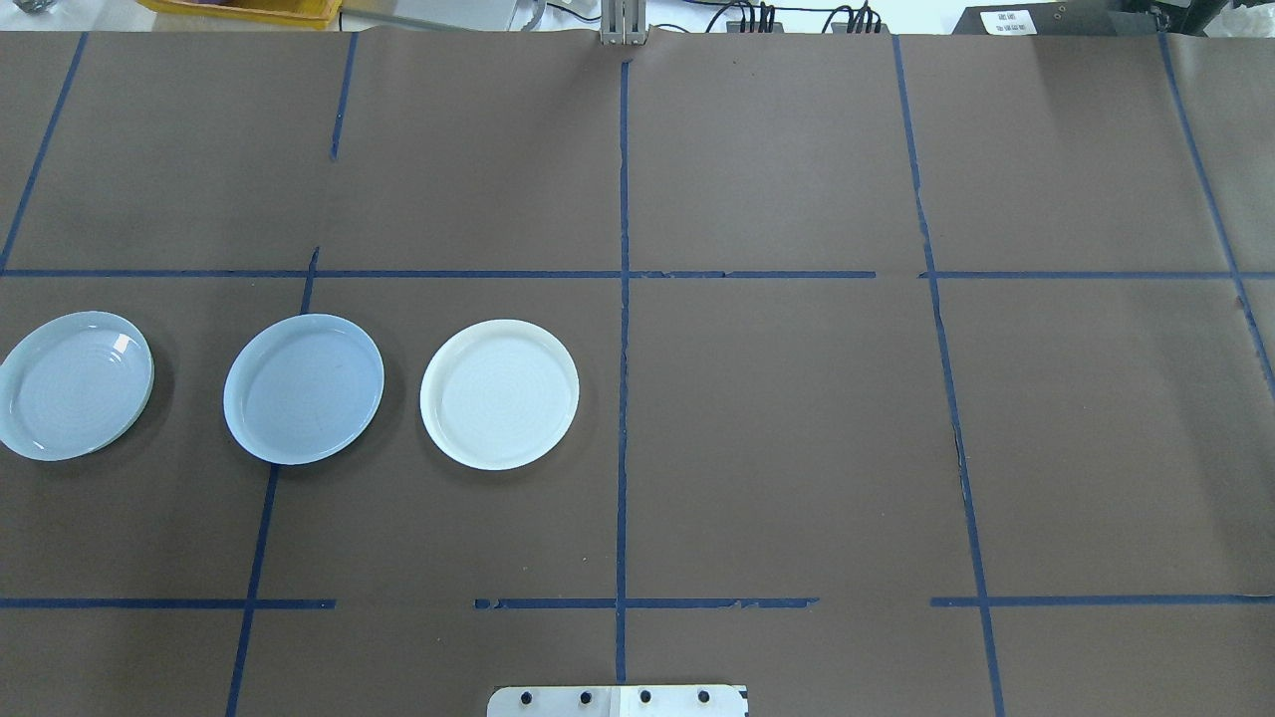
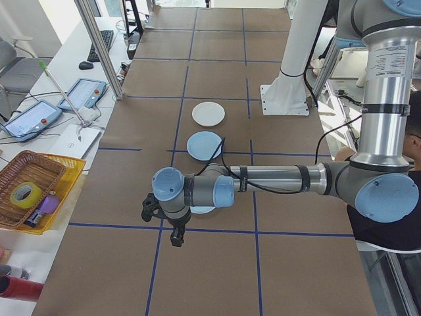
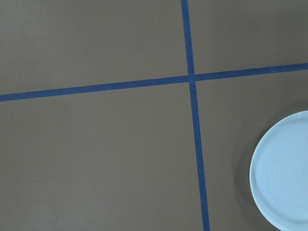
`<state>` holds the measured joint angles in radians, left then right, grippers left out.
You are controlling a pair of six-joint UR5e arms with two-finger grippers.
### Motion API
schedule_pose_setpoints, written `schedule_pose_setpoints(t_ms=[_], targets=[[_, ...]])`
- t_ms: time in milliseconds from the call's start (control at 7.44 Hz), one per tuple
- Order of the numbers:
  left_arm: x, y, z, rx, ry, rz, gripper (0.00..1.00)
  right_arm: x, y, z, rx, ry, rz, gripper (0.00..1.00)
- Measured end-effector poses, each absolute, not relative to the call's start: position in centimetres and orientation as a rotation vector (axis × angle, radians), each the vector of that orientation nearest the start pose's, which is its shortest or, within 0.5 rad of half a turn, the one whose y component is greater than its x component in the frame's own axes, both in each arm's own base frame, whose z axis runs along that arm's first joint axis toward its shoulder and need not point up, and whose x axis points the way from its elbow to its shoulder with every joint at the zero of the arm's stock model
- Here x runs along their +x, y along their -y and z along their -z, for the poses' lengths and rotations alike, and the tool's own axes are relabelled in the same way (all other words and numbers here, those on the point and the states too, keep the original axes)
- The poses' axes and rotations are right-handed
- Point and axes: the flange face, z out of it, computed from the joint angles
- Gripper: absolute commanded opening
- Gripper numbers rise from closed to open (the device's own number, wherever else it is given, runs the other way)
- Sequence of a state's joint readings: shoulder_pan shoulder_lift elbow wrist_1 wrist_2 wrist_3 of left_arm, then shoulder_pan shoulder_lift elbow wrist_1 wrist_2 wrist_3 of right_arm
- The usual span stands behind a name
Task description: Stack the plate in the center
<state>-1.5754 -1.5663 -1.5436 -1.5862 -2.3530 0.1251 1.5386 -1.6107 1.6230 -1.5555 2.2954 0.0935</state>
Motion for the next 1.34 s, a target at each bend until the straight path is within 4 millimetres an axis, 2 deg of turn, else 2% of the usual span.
schedule_pose_setpoints(t_ms=[269,672,807,1076,1345], targets=[[-6.2,49.5,-66.0,0.034,-0.786,-0.071,1.0,5.2,47.9,-65.4,-0.019,0.724,-0.049,1.0],[-2.9,50.6,-63.6,0.051,-0.795,-0.054,1.0,5.2,47.9,-65.4,-0.019,0.725,-0.049,1.0],[-1.5,51.0,-63.1,0.082,-0.8,-0.08,1.0,5.2,47.9,-65.4,-0.019,0.725,-0.049,1.0],[3.4,51.4,-63.0,0.095,-0.824,-0.071,1.0,5.2,47.9,-65.4,-0.019,0.725,-0.048,1.0],[7.8,50.9,-65.0,0.078,-0.858,-0.013,1.0,5.2,47.9,-65.4,-0.019,0.725,-0.048,1.0]])
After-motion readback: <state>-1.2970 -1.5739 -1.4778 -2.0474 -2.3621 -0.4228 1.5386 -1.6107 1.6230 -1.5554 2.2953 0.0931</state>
